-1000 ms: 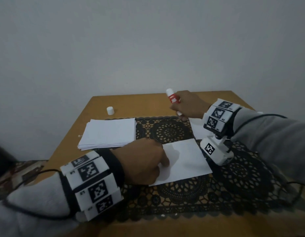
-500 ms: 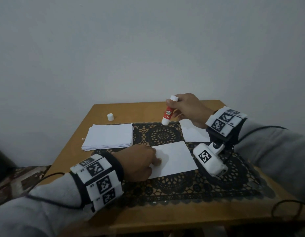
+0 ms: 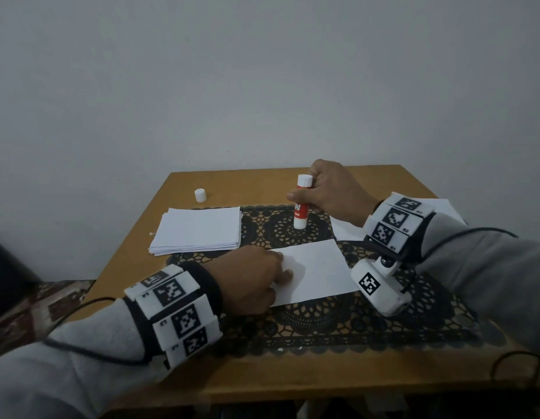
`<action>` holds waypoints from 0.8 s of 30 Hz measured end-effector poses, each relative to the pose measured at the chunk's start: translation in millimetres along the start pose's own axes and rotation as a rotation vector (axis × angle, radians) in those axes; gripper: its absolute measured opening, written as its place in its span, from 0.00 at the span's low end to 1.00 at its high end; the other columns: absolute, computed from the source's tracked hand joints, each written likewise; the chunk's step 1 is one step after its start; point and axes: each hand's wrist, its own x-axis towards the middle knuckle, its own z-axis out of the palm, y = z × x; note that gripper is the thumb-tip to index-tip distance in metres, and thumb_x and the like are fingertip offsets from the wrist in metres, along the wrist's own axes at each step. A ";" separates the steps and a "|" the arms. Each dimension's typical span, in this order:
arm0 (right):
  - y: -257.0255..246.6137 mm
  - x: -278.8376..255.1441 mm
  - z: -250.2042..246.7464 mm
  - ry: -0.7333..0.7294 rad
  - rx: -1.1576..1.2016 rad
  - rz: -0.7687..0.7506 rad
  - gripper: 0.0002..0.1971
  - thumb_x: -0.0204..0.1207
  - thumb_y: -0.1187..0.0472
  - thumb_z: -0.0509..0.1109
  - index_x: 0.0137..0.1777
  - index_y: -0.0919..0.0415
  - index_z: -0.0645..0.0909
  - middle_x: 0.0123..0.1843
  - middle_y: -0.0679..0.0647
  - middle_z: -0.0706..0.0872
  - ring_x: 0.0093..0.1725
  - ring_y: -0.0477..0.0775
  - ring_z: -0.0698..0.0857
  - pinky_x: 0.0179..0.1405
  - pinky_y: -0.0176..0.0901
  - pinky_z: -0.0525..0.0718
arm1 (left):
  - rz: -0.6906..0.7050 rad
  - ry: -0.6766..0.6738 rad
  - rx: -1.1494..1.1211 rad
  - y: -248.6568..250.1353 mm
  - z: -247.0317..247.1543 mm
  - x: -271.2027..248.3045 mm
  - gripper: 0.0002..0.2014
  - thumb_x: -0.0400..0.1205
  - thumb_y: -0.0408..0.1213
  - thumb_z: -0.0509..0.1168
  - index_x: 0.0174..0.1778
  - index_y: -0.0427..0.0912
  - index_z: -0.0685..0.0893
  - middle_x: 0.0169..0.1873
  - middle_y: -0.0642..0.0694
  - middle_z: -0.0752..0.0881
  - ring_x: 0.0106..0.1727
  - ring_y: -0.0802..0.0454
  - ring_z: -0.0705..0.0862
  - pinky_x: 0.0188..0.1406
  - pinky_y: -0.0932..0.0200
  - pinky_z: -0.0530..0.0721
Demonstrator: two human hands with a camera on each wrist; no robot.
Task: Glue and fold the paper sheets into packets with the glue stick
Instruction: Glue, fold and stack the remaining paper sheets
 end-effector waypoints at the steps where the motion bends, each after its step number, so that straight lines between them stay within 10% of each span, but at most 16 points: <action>1: 0.1 -0.6 0.5 0.005 -0.010 -0.008 0.24 0.67 0.51 0.82 0.49 0.67 0.77 0.39 0.55 0.85 0.35 0.51 0.84 0.35 0.47 0.85 | 0.001 -0.001 0.002 0.1 -0.3 -0.3 0.25 0.83 0.38 0.58 0.79 0.50 0.70 0.77 0.43 0.70 0.76 0.46 0.70 0.78 0.52 0.68; 8: 1.9 -4.0 -1.0 0.041 -0.087 -0.022 0.23 0.65 0.49 0.83 0.46 0.65 0.78 0.36 0.49 0.84 0.33 0.45 0.80 0.30 0.35 0.74 | -0.018 -0.013 -0.003 3.6 -5.2 -1.8 0.24 0.83 0.39 0.59 0.77 0.51 0.72 0.74 0.44 0.73 0.72 0.46 0.74 0.74 0.50 0.72; 14: 4.0 -7.7 -3.1 0.049 -0.050 -0.049 0.20 0.69 0.52 0.81 0.34 0.57 0.71 0.36 0.55 0.86 0.39 0.56 0.86 0.39 0.51 0.86 | -0.043 -0.059 0.004 7.1 -8.5 -3.3 0.25 0.84 0.40 0.58 0.79 0.50 0.69 0.79 0.43 0.67 0.75 0.44 0.70 0.77 0.52 0.68; 20: -1.8 -16.8 -0.1 0.004 0.021 -0.050 0.19 0.71 0.54 0.81 0.52 0.58 0.75 0.38 0.47 0.87 0.35 0.40 0.83 0.33 0.33 0.76 | -0.068 -0.102 0.085 28.6 0.6 -13.0 0.30 0.86 0.49 0.54 0.82 0.42 0.57 0.82 0.40 0.57 0.81 0.43 0.59 0.79 0.44 0.65; 24: -7.8 -18.3 12.8 -0.084 0.079 -0.058 0.14 0.72 0.55 0.79 0.47 0.60 0.78 0.41 0.55 0.89 0.42 0.55 0.89 0.45 0.55 0.87 | -0.059 -0.103 0.042 34.4 5.5 -20.1 0.33 0.87 0.53 0.51 0.84 0.43 0.49 0.84 0.41 0.49 0.83 0.44 0.51 0.82 0.45 0.59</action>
